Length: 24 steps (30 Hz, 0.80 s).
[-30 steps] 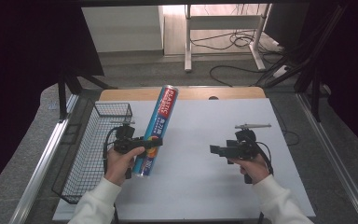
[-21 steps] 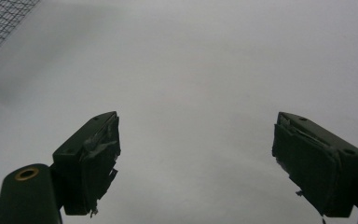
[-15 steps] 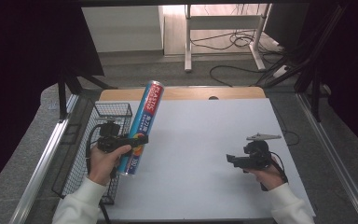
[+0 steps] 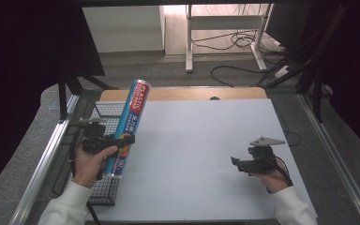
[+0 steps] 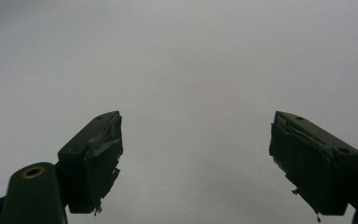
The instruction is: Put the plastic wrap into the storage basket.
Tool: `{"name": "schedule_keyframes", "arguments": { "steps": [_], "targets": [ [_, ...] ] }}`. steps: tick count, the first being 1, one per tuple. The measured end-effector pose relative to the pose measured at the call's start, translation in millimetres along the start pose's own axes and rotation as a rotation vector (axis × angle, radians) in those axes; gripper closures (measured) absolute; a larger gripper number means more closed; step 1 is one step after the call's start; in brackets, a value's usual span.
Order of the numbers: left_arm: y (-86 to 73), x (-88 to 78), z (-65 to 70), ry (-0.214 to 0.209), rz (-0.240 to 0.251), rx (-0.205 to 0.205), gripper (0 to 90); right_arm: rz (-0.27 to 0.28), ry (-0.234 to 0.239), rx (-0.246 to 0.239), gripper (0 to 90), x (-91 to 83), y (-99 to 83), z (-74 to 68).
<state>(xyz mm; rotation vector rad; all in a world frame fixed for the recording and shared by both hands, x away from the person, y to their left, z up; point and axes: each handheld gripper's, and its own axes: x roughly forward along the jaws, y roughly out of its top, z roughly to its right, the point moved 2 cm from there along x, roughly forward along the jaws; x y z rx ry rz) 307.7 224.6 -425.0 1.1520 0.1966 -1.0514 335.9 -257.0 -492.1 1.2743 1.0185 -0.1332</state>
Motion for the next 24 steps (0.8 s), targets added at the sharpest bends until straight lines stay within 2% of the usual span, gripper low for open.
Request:
{"name": "schedule_keyframes", "arguments": {
  "steps": [5,14,16,21,24],
  "targets": [
    [-0.8,-10.1,-13.3,0.025,0.012,-0.034,31.9,-0.007,0.000,-0.006,17.7,1.2,-0.6,-0.8],
    [-4.2,-23.8,-38.9,0.112,0.021,-0.082,31.9,-0.014,-0.003,-0.012,17.6,2.0,-1.0,-2.1],
    [-6.2,-26.0,-45.5,0.116,0.018,-0.100,31.9,-0.013,-0.002,-0.013,17.7,1.8,-0.8,-2.8],
    [-11.3,-29.2,-58.8,0.166,0.007,-0.117,31.9,-0.014,-0.002,-0.019,17.6,2.4,-0.6,-4.7],
    [-14.5,-28.2,-64.7,0.204,-0.016,-0.122,31.9,-0.017,-0.003,-0.021,17.7,3.0,-1.1,-4.4]
  ]
}}
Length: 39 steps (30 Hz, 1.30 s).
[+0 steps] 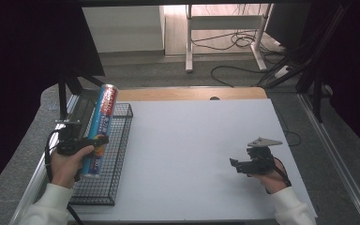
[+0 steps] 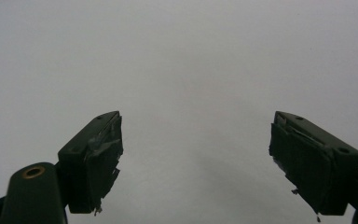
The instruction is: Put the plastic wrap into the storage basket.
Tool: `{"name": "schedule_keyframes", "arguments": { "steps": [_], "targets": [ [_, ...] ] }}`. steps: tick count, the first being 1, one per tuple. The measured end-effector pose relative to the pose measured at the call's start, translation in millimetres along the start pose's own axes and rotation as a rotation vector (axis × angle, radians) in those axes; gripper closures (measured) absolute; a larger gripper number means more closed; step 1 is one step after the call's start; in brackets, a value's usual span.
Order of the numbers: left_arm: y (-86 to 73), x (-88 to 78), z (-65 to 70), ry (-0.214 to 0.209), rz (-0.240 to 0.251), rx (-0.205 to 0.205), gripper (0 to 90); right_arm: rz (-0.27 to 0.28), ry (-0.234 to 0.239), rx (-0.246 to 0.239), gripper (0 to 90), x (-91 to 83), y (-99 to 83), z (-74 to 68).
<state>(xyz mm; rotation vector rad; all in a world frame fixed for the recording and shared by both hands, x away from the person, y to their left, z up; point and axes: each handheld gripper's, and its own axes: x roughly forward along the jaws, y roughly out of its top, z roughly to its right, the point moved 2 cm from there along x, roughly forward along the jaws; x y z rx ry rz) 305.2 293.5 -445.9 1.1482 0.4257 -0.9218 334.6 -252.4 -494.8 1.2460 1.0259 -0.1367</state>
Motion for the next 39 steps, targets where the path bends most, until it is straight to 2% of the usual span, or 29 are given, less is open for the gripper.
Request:
{"name": "schedule_keyframes", "arguments": {
  "steps": [2,10,12,14,18,22,25,26,28,32,35,39],
  "targets": [
    [-2.4,2.9,-2.3,0.026,-0.018,0.004,31.9,-0.002,-0.001,0.000,17.7,0.2,-0.3,0.0],
    [-10.8,19.9,-9.5,0.087,-0.082,0.024,31.9,-0.004,-0.005,0.000,17.7,-0.1,-0.8,0.0],
    [-12.5,23.7,-11.2,0.094,-0.097,0.017,31.9,-0.005,-0.004,0.003,17.7,-0.1,-1.1,0.7],
    [-12.8,26.4,-10.3,0.131,-0.111,0.037,31.9,-0.007,-0.006,0.004,17.7,0.7,-1.6,1.0],
    [-11.5,30.5,-7.1,0.133,-0.134,0.037,31.9,-0.005,-0.003,-0.002,17.7,0.1,-1.5,-0.3],
    [-12.5,41.8,-4.3,0.139,-0.168,0.037,31.8,0.003,-0.008,0.000,17.7,-2.4,-0.6,1.1],
    [-14.5,52.1,-4.2,0.166,-0.198,0.050,31.8,0.003,-0.012,0.001,17.7,-2.4,-1.2,2.5],
    [-15.0,55.3,-4.9,0.169,-0.208,0.048,31.8,0.000,-0.012,0.003,17.7,-2.3,-1.5,2.6],
    [-15.8,61.0,-7.8,0.147,-0.225,0.023,31.8,-0.002,-0.012,0.004,17.7,-2.0,-1.9,2.8],
    [-17.5,71.4,-10.3,0.191,-0.261,0.029,31.8,-0.001,-0.014,0.002,17.7,-1.9,-1.7,3.2],
    [-19.5,79.0,-14.4,0.201,-0.309,0.016,31.6,-0.002,-0.015,0.002,17.7,-1.6,-1.8,3.2],
    [-23.4,84.5,-12.4,0.236,-0.332,0.050,31.2,-0.005,-0.016,0.003,17.7,-1.2,-2.6,3.2]
  ]
}}
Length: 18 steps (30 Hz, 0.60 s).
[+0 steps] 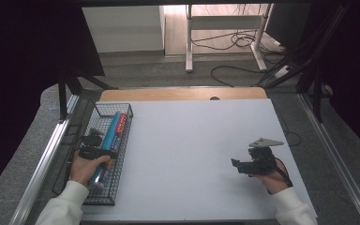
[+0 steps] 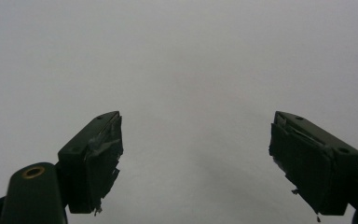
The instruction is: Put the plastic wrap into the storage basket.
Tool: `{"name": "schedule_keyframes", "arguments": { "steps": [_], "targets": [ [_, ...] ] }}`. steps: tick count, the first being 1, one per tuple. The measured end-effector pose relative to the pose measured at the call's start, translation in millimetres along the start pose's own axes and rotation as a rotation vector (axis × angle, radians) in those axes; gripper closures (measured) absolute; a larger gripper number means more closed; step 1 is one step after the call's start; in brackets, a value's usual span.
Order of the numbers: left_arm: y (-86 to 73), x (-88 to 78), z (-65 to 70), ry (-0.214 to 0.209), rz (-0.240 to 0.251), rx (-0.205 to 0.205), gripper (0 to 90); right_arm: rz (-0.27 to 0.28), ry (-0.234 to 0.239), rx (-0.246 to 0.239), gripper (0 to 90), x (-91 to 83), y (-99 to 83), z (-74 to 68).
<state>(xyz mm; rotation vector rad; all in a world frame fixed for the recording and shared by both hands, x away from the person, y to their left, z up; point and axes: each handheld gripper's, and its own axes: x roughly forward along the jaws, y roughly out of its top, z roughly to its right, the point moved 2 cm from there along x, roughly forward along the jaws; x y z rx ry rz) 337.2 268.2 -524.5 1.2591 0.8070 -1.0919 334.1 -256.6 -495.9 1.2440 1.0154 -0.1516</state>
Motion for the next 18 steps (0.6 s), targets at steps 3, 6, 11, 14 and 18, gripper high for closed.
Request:
{"name": "schedule_keyframes", "arguments": {
  "steps": [3,6,11,14,18],
  "targets": [
    [2.0,-16.1,4.6,-0.011,0.087,-0.004,23.4,-0.002,-0.004,-0.001,17.6,0.0,-0.4,0.0],
    [2.8,-32.4,8.5,-0.033,0.153,0.004,18.6,-0.002,-0.006,-0.005,17.6,0.1,-0.8,-0.1],
    [-1.3,-58.1,15.0,-0.083,0.269,0.026,14.9,-0.003,-0.008,-0.004,17.5,-0.3,-1.6,0.1],
    [-6.1,-73.8,23.2,-0.177,0.347,0.063,15.3,-0.003,-0.008,-0.003,17.5,0.3,-2.5,0.7],
    [-16.7,-84.3,43.5,-0.253,0.393,0.159,15.4,0.003,-0.002,-0.009,17.3,0.8,-3.1,0.8]
  ]
}}
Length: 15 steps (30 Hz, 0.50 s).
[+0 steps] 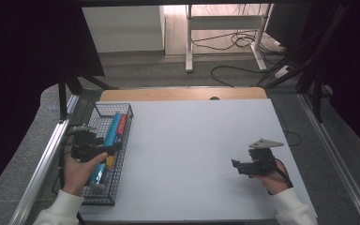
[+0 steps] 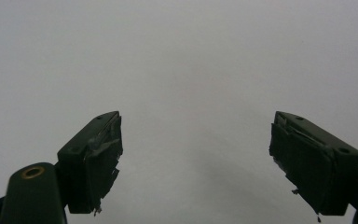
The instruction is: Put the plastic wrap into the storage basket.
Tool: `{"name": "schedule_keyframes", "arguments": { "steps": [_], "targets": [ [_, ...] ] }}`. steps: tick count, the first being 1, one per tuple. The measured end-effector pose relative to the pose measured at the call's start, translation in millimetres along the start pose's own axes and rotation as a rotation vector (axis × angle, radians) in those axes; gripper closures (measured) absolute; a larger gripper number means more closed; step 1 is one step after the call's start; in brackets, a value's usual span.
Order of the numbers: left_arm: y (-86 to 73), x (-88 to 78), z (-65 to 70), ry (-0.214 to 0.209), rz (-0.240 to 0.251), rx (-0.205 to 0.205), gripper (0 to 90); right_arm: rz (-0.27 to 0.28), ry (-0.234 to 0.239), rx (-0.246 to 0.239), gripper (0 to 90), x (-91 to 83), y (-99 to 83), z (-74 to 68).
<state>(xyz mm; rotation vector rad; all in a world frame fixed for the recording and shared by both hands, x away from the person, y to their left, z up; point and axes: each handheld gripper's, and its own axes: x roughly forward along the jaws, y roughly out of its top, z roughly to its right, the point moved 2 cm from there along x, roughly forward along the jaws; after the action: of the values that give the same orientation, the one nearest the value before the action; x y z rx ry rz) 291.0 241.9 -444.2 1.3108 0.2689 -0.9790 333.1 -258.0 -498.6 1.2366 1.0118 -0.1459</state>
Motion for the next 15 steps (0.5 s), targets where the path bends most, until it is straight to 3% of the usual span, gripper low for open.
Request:
{"name": "schedule_keyframes", "arguments": {
  "steps": [6,9,15],
  "targets": [
    [-19.0,13.4,37.7,-0.092,-0.006,0.118,15.7,0.034,0.024,-0.017,17.1,-4.4,0.4,-3.3],
    [-30.3,22.5,53.5,-0.113,-0.013,0.153,15.8,0.062,0.032,-0.039,18.5,-8.2,-0.3,-6.6],
    [-50.8,42.0,80.0,-0.107,-0.031,0.245,15.9,0.081,0.055,-0.039,18.2,-13.6,-6.1,-9.9]
  ]
}}
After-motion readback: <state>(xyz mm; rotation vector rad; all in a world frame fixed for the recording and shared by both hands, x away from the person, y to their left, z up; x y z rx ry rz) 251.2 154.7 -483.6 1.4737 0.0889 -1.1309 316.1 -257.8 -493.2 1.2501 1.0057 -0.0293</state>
